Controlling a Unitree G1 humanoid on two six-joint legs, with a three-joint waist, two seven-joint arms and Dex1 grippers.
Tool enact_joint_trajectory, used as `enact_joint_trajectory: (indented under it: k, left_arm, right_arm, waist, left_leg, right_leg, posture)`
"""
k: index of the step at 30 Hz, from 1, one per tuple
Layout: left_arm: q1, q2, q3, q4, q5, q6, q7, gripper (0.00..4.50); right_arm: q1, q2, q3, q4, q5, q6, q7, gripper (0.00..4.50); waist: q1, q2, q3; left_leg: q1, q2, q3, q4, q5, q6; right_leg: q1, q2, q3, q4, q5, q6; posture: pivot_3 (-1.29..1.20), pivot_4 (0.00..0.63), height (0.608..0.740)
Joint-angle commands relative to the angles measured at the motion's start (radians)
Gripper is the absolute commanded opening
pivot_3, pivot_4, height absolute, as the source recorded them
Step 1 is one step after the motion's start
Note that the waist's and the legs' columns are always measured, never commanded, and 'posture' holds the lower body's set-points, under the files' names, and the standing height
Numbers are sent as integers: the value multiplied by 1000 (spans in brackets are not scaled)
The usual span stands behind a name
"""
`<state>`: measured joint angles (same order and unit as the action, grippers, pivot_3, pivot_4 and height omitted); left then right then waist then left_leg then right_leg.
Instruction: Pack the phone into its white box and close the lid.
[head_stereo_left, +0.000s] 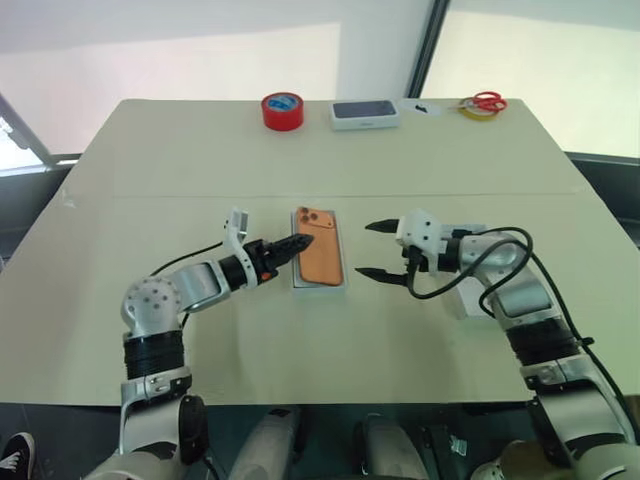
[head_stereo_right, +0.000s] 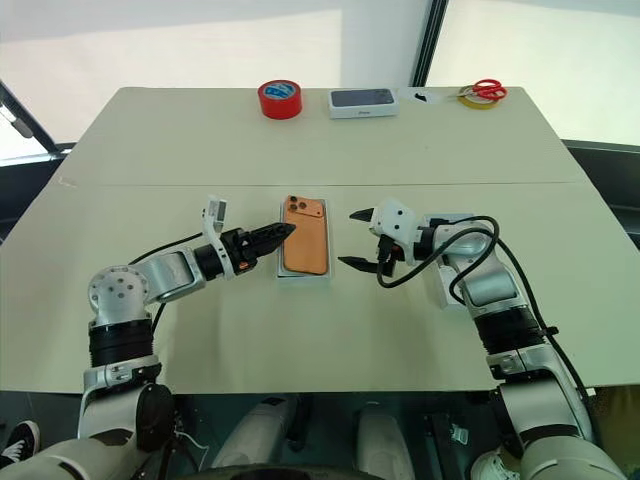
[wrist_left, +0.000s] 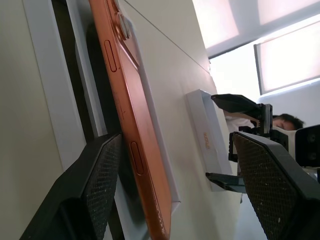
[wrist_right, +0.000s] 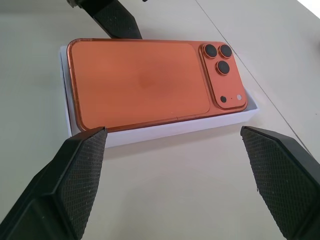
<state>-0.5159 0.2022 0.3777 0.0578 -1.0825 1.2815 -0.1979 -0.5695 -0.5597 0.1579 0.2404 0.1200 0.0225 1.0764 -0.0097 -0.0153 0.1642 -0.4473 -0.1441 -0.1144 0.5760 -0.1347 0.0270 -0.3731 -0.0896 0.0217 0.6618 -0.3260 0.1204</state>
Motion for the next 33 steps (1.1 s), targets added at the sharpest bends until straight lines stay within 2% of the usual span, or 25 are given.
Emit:
enact_joint_trajectory:
  k: [1, 5, 6, 7, 9, 10, 13, 14, 15, 21, 25, 29, 33]
  left_arm:
    - [12, 53, -4, -84, -3, -6, -19, 3666]
    - [26, 157, -24, -97, 45, -46, -88, 3666]
    - [6, 182, 2, -45, 49, -60, -102, 3666]
    - [-12, 214, 11, 1, 62, -80, -132, 3173]
    - [-24, 288, -69, 30, 170, -171, -214, 2247]
    - [-23, 310, -123, 37, 231, -217, -237, 1919]
    - [-13, 340, -262, 59, 384, -349, -299, 273]
    - [-11, 337, -293, 70, 420, -381, -313, 0]
    - [-12, 326, -316, 81, 440, -397, -327, 0]
    - [-53, 287, -486, 158, 605, -491, -404, 0]
    - [-95, 195, -545, 182, 623, -480, -464, 0]
    - [-123, 127, -565, 197, 634, -468, -513, 0]
    - [-163, 55, -596, 254, 677, -495, -537, 0]
  right_arm:
    - [-28, 7, -2, -6, -5, -21, -7, 4500]
    - [-29, 4, -3, 1, -1, -7, -2, 4500]
    - [-28, 5, -6, 2, 3, -1, -3, 4500]
    - [-32, 9, -8, 9, -1, -1, -12, 3953]
    - [-56, 17, 6, 53, -45, -24, -50, 3018]
    - [-69, 19, 17, 83, -76, -49, -72, 2673]
    - [-93, 34, 44, 145, -131, -96, -113, 1057]
    - [-97, 41, 55, 159, -149, -106, -126, 504]
    - [-99, 47, 70, 169, -172, -115, -139, 54]
    - [-93, 63, 131, 201, -251, -164, -168, 15]
    - [-91, 57, 128, 197, -254, -160, -167, 15]
    - [-45, 4, 107, 161, -235, -146, -132, 15]
    - [70, -83, 58, 43, -169, -111, -61, 15]
  waist:
    - [-1, 0, 0]
    - [-2, 0, 0]
    - [-2, 0, 0]
    - [-2, 0, 0]
    - [-1, 1, 0]
    - [-2, 1, 0]
    - [4, 1, 1]
    - [5, 1, 1]
    - [4, 1, 1]
    - [2, 1, 1]
    - [9, 2, 1]
    - [25, 1, 0]
    - [48, 1, 0]
  left_leg:
    - [0, 0, 0, 0, 0, 0]
    - [0, 0, 0, 0, 0, 0]
    - [0, 0, 0, 0, 0, 0]
    - [0, 0, 0, -1, 0, 0]
    - [0, 0, 0, -1, 0, 0]
    - [0, 0, 0, -1, 0, 0]
    - [0, -1, 1, -1, 0, 0]
    - [0, -1, 1, -2, 0, 0]
    - [0, -1, 1, -2, 0, 0]
    - [1, -1, 0, -2, 0, -1]
    - [1, -1, 0, -2, 0, -1]
    - [1, -1, 0, -1, 0, -1]
    - [1, -2, -1, 0, 0, 0]
  right_leg:
    - [0, 0, 0, 0, 0, 0]
    - [0, 0, 0, 1, 0, 0]
    - [0, 0, 0, 1, 0, 0]
    - [0, 0, 0, 1, 0, 0]
    - [-1, 0, 0, 1, 0, 0]
    - [-1, 0, 0, 1, 0, -1]
    - [0, 0, 1, 0, 0, -1]
    - [0, -1, 1, 0, 0, -1]
    - [-1, -1, 1, 0, 0, -1]
    - [-1, 0, 1, 1, 0, 0]
    - [0, 0, 0, 1, 0, 0]
    - [0, 0, 0, 1, 0, 0]
    - [1, -2, -1, 0, 0, 0]
  posture:
    - [0, 150, 736]
    - [0, 150, 736]
    - [0, 150, 736]
    - [0, 150, 736]
    - [0, 150, 736]
    - [0, 150, 736]
    - [0, 150, 736]
    - [0, 150, 736]
    - [0, 150, 736]
    - [0, 150, 736]
    - [0, 150, 736]
    - [0, 150, 736]
    - [0, 150, 736]
